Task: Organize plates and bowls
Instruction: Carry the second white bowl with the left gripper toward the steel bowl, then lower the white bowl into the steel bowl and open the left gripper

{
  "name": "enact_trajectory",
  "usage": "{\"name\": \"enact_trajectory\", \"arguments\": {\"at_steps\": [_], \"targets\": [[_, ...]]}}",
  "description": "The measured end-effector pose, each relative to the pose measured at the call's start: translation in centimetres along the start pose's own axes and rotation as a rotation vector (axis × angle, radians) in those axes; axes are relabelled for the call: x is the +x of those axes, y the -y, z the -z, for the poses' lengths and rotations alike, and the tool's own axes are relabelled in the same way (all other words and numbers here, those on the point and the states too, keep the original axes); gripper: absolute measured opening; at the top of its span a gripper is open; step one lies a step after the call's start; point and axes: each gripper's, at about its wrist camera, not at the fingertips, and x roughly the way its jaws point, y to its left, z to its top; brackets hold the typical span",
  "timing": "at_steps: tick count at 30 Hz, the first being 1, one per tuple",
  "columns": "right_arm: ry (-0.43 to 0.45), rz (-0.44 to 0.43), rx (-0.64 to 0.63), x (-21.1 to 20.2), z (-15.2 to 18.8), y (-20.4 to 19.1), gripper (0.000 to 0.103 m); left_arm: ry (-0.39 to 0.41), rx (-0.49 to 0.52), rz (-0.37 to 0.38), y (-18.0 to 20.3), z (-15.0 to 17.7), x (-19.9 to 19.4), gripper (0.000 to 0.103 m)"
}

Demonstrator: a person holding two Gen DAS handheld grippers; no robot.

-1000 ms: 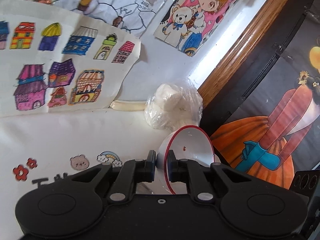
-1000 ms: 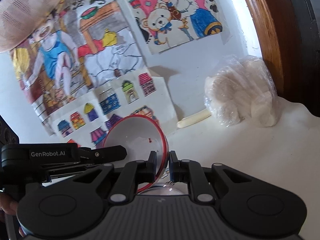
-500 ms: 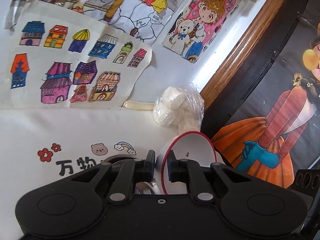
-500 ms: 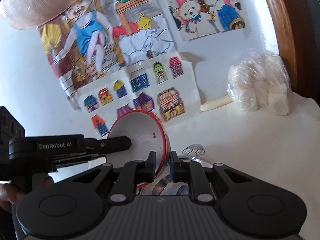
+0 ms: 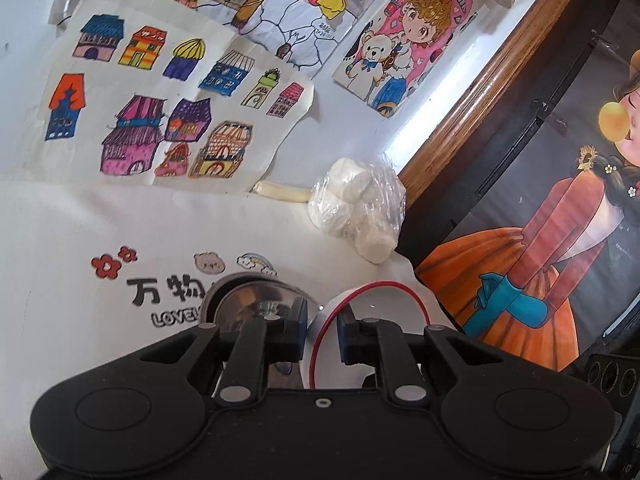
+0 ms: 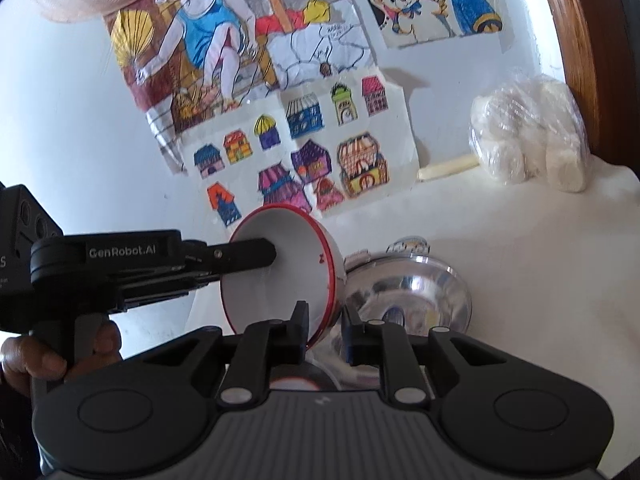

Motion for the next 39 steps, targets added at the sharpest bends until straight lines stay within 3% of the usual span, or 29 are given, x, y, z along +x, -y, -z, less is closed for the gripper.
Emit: {"name": "enact_trajectory", "arguments": {"at_steps": [23, 39], "targets": [[-0.173, -0.044, -0.02, 0.2, 4.1, -1.6, 0.02, -0.11, -0.03, -0.015, -3.2, 4.7, -1.9, 0.015], [-0.236, -0.051, -0.064, 1.0, 4.2, -2.1, 0.02, -0.183, -0.023, -0.085, -4.0, 5.7, -1.2, 0.015]]}}
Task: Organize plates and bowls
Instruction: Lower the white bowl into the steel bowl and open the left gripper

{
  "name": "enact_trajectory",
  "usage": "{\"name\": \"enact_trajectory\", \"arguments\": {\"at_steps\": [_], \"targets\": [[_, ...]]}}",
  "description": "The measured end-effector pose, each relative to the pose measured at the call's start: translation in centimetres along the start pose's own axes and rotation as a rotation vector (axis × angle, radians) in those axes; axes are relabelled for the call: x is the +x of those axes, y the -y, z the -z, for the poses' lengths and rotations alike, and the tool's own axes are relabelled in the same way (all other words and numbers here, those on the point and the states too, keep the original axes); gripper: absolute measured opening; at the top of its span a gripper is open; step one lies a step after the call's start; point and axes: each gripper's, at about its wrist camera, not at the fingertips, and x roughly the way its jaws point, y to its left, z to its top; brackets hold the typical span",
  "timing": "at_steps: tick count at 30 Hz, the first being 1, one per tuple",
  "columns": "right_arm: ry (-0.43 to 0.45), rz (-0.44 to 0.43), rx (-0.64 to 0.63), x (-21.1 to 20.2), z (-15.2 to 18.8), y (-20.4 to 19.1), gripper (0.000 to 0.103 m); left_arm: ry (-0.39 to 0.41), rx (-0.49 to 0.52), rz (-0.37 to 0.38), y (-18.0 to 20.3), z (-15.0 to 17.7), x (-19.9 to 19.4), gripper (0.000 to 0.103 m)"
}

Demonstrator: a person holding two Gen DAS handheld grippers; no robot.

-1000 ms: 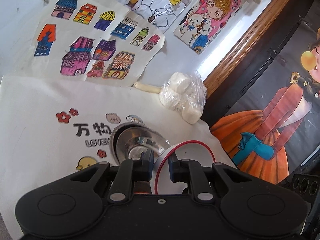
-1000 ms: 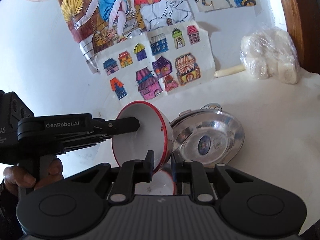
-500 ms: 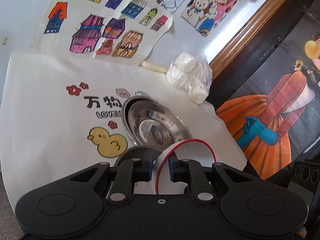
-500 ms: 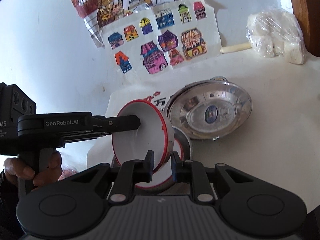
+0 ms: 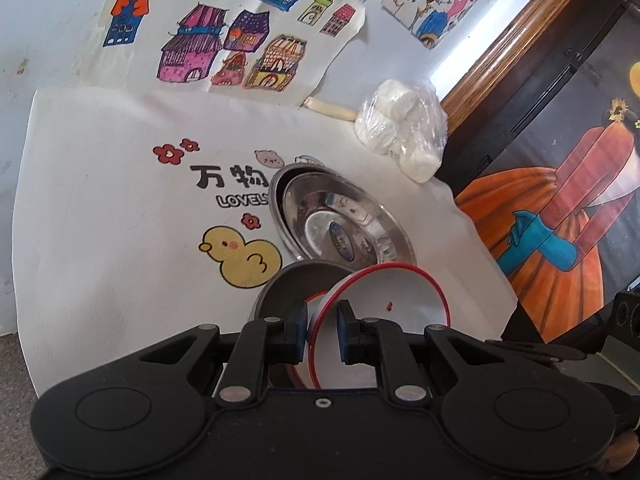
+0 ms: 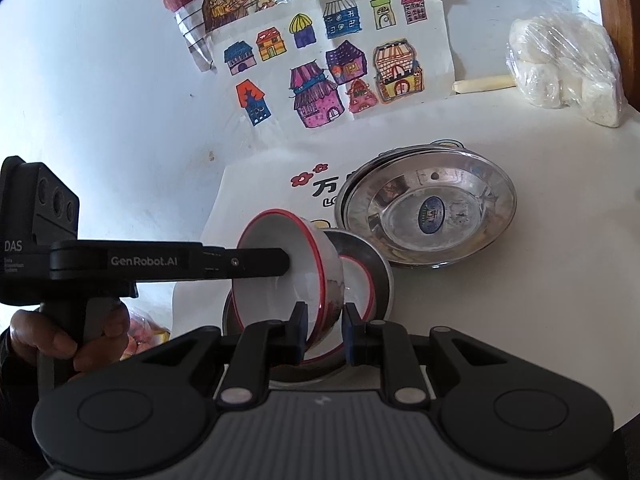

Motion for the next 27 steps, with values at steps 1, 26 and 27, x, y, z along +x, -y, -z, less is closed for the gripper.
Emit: {"name": "enact_trajectory", "arguments": {"at_steps": [1, 26, 27], "targets": [[-0.002, -0.001, -0.003, 0.06, -0.06, 0.04, 0.021, -0.003, 0.0, -0.003, -0.01, 0.02, 0.04, 0.015], [-0.021, -0.003, -0.04, 0.44, -0.86, 0.31, 0.035, -0.037, -0.028, -0.019, -0.6, -0.43, 0.74, 0.019], [-0.022, -0.008, -0.043, 0.42, -0.83, 0.41, 0.035, -0.038, -0.031, -0.018, -0.55, -0.5, 0.73, 0.019]]}}
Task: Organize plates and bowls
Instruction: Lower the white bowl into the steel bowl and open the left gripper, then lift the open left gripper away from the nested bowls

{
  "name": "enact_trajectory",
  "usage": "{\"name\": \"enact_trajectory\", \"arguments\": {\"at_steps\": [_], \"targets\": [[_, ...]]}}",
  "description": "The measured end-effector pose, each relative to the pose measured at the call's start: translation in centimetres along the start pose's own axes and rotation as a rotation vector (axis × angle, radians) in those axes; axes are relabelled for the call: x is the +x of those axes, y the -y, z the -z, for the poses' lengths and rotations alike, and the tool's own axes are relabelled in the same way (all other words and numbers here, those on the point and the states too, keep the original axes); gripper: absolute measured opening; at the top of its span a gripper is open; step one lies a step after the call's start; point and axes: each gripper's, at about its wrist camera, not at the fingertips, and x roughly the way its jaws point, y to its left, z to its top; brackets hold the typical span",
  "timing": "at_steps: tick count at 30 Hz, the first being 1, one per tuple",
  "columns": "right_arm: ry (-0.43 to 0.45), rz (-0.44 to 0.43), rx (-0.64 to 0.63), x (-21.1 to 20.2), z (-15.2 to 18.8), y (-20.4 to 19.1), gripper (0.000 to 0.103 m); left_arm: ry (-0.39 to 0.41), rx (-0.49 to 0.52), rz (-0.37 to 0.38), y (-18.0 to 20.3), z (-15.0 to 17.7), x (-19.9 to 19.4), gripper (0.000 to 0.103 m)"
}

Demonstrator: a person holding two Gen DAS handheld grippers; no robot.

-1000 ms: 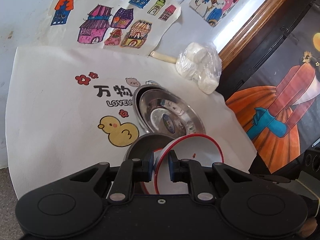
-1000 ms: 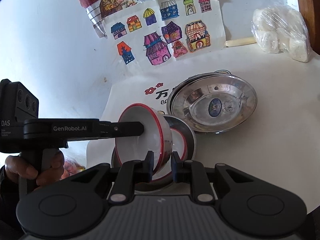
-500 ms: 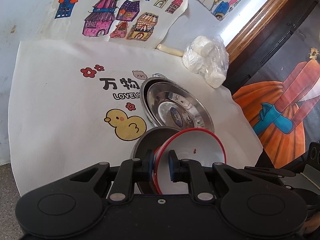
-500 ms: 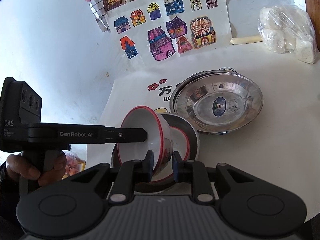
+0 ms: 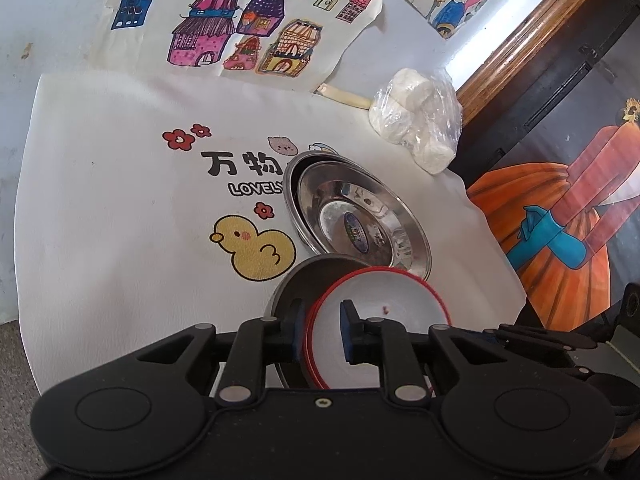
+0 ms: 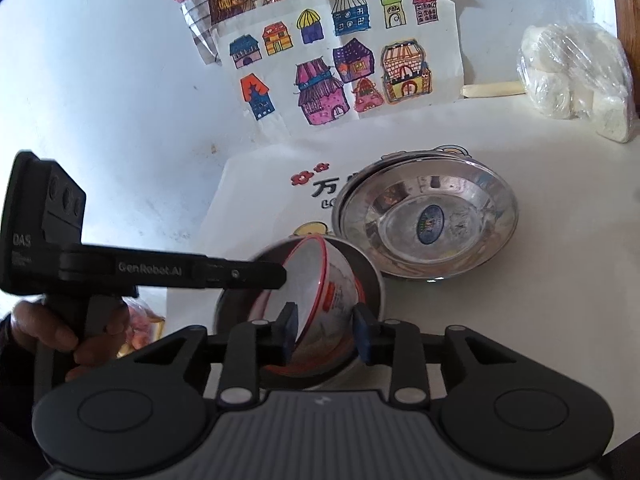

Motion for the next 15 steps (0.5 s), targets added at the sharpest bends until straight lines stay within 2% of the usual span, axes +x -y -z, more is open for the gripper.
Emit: {"name": "enact_trajectory", "arguments": {"at_steps": [3, 6, 8, 10, 11, 12, 13, 14, 15], "targets": [[-0.003, -0.012, 0.006, -0.1, 0.1, 0.4, 0.035, 0.007, -0.005, 0.005, 0.2, -0.2, -0.2, 0.021], [-0.006, -0.023, 0.008, -0.1, 0.1, 0.7, 0.035, 0.019, 0.0, 0.002, 0.5, -0.3, -0.6, 0.033], [-0.004, -0.031, 0.009, -0.1, 0.1, 0.8, 0.037, 0.031, 0.002, -0.001, 0.6, -0.4, -0.8, 0.045], [0.004, -0.031, 0.004, -0.4, 0.2, 0.9, 0.052, 0.045, 0.011, 0.006, 0.7, -0.6, -1.3, 0.052], [0.01, -0.028, -0.001, -0.6, 0.1, 1.0, 0.054, 0.054, 0.015, 0.008, 0.8, -0.7, -1.5, 0.061], [0.015, -0.025, -0.005, -0.8, 0.1, 1.0, 0.057, 0.062, 0.022, -0.004, 1.0, -0.8, -1.7, 0.068], [0.02, -0.022, -0.007, -1.0, 0.1, 1.0, 0.062, 0.075, 0.036, -0.032, 1.1, -1.0, -2.0, 0.081], [0.023, -0.018, -0.009, -1.3, 0.1, 1.1, 0.064, 0.087, 0.049, -0.055, 1.2, -1.1, -2.2, 0.087], [0.026, -0.013, -0.012, -1.4, 0.0, 1.2, 0.069, 0.099, 0.066, -0.077, 1.4, -1.2, -2.4, 0.088]]}}
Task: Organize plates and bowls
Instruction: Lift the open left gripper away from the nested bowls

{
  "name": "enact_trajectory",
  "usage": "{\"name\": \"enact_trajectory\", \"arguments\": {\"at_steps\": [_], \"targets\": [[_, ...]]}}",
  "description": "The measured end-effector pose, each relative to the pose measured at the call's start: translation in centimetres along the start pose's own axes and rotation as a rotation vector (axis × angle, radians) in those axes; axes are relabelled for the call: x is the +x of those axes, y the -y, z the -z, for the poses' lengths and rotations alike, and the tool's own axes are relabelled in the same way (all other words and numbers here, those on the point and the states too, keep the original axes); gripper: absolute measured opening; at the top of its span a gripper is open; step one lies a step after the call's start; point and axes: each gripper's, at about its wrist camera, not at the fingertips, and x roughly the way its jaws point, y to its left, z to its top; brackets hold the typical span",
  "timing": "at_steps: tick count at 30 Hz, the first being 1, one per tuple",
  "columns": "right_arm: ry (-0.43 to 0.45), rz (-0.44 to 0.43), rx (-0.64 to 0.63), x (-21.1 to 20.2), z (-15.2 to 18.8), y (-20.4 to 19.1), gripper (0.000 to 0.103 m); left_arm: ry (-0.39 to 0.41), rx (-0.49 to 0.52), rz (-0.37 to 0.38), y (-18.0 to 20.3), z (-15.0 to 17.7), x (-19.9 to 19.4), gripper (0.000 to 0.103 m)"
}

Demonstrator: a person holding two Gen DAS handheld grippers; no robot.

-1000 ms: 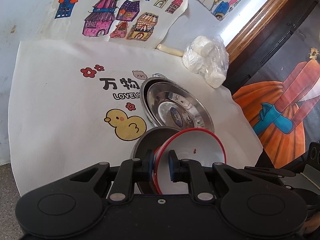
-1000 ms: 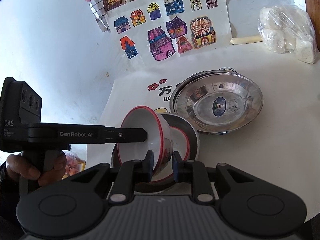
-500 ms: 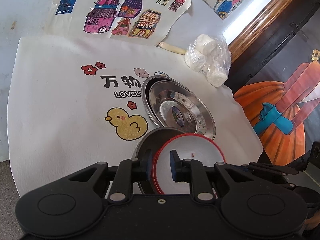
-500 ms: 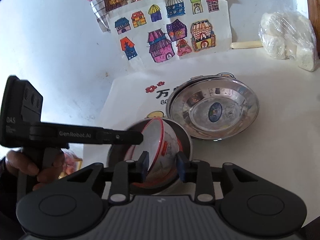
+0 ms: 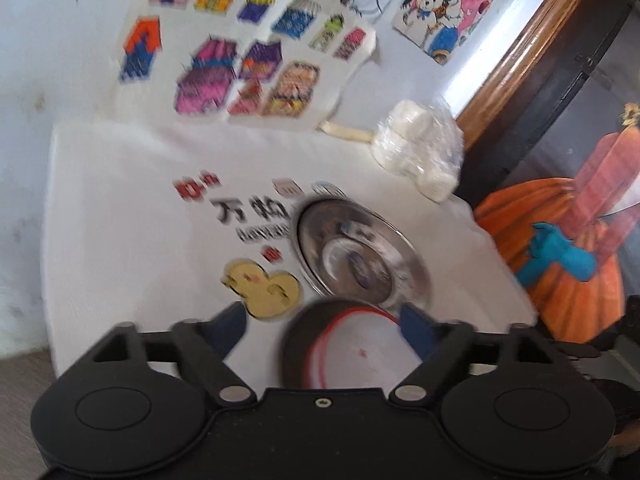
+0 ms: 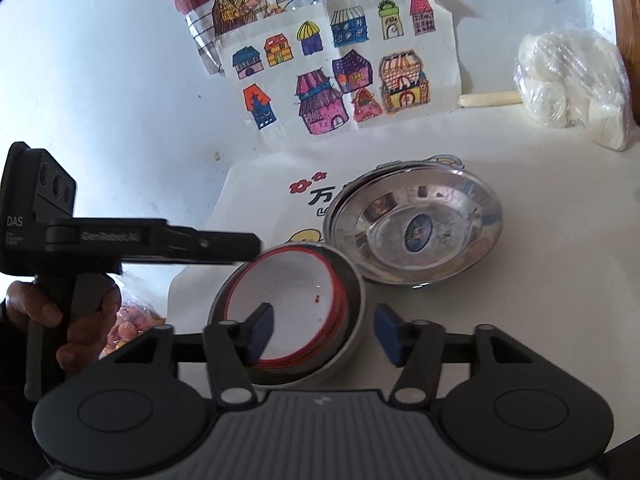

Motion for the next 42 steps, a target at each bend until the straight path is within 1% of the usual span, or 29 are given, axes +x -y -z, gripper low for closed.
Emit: {"name": "enact_trajectory", "arguments": {"at_steps": [1, 2, 4, 7, 10, 15, 19, 21, 23, 25, 28, 30, 32, 34, 35, 38, 42], "targets": [[0.003, 0.008, -0.004, -0.2, 0.0, 0.1, 0.073, 0.003, 0.017, -0.016, 0.1, -0.2, -0.1, 0.09], [0.005, 0.015, -0.007, -0.4, -0.2, 0.3, 0.076, 0.002, 0.028, -0.029, 0.1, -0.5, -0.1, 0.094], [0.008, 0.025, -0.012, -0.7, -0.3, 0.6, 0.089, 0.0, 0.04, -0.055, 0.0, -0.8, -0.1, 0.102], [0.007, 0.03, -0.021, -0.9, -0.4, 1.2, 0.098, -0.009, 0.058, -0.103, -0.2, -1.1, 0.1, 0.102], [-0.007, 0.039, -0.031, -0.7, -0.4, 1.7, 0.102, -0.024, 0.054, -0.141, -0.7, -1.3, 0.5, 0.102], [-0.016, 0.063, -0.008, -0.2, -0.5, 2.6, 0.103, -0.005, 0.068, -0.175, -1.2, -1.2, 0.4, 0.102], [-0.023, 0.077, 0.011, -0.2, -0.6, 2.7, 0.103, -0.03, 0.082, -0.197, -1.4, -1.1, 0.2, 0.102], [-0.049, 0.126, -0.007, -0.1, -0.6, 2.3, 0.103, -0.042, 0.084, -0.197, -1.8, -0.8, 0.0, 0.102], [-0.065, 0.178, -0.03, 0.0, -0.4, 1.8, 0.103, -0.07, 0.082, -0.197, -2.4, -0.7, 0.1, 0.102], [-0.083, 0.187, -0.025, 0.0, -0.3, 1.8, 0.103, -0.105, 0.061, -0.204, -3.0, -0.9, 0.1, 0.102], [-0.102, 0.209, -0.006, 0.0, -0.6, 2.0, 0.103, -0.138, 0.02, -0.19, -3.9, -1.1, 0.0, 0.102], [-0.105, 0.227, -0.004, 0.0, -0.7, 2.1, 0.103, -0.171, -0.002, -0.203, -4.3, -1.0, 0.2, 0.102], [-0.122, 0.244, 0.002, 0.2, -0.6, 2.2, 0.103, -0.226, -0.013, -0.211, -4.4, -1.0, 0.6, 0.102], [-0.14, 0.242, 0.005, 0.4, -0.5, 2.3, 0.103, -0.279, -0.023, -0.194, -4.6, -1.0, 1.1, 0.102], [-0.152, 0.239, 0.004, 0.5, -0.5, 2.4, 0.103, -0.291, -0.027, -0.183, -4.5, -1.1, 1.2, 0.102], [-0.166, 0.235, 0.012, 0.7, -0.7, 2.5, 0.103, -0.301, 0.007, -0.18, -3.9, -1.2, 1.7, 0.102], [-0.185, 0.205, 0.053, 0.9, -1.1, 3.1, 0.103, -0.322, 0.054, -0.19, -3.2, -1.3, 2.2, 0.102]]}}
